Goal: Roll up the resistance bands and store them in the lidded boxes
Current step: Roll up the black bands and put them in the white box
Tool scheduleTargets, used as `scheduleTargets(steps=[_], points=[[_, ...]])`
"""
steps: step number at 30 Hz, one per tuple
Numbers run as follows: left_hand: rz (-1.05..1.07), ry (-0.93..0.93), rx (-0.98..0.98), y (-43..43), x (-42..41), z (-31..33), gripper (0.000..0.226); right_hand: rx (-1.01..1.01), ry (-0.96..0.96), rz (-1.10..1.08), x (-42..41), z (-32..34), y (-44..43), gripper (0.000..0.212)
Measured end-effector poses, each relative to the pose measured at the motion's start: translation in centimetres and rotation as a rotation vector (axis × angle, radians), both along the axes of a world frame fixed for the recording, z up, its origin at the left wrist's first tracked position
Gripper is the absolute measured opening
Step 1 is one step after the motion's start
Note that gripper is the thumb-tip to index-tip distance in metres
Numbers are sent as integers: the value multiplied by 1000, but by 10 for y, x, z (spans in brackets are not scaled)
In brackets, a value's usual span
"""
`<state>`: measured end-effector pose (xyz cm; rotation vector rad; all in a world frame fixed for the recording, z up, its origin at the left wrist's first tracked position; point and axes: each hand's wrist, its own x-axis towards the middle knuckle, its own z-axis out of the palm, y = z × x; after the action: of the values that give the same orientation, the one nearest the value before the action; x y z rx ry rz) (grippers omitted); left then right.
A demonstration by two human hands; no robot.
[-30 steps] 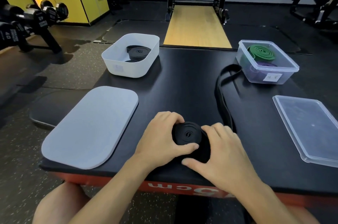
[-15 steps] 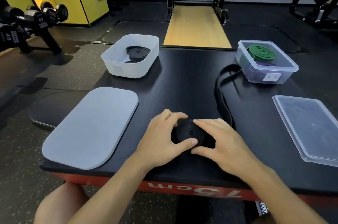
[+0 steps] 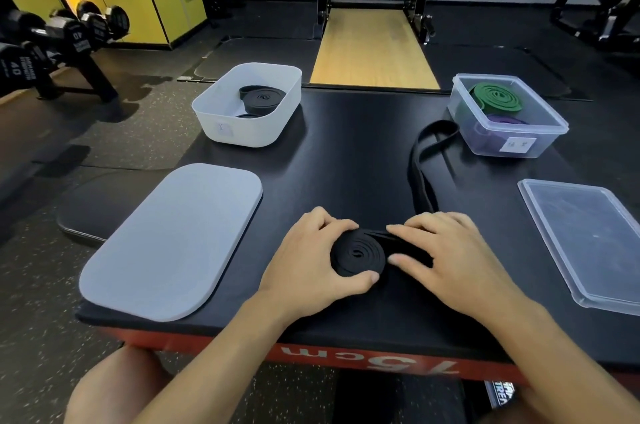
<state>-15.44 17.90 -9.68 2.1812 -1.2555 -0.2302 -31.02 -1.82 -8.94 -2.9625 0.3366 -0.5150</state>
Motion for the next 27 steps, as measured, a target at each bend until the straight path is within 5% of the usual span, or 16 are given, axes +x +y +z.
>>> scheduleTargets(steps=[2,6,15,20,27], points=[[30,-10,-7,-1,-3,0,76,-13,-86,16,-1,-8,2,27],[66,-26,-34,-1,-6,-1,75,12,-122,-15,2,-12,25,28],[135,-35,3,-7,-2,0,66,186,83,-138,1,1,60,104],[134,2,9,-8,-1,0,65,157,-28,-219,20,-1,67,78],[-21,80,-84,3,4,0,76,339,45,-39,5,-1,36,99]])
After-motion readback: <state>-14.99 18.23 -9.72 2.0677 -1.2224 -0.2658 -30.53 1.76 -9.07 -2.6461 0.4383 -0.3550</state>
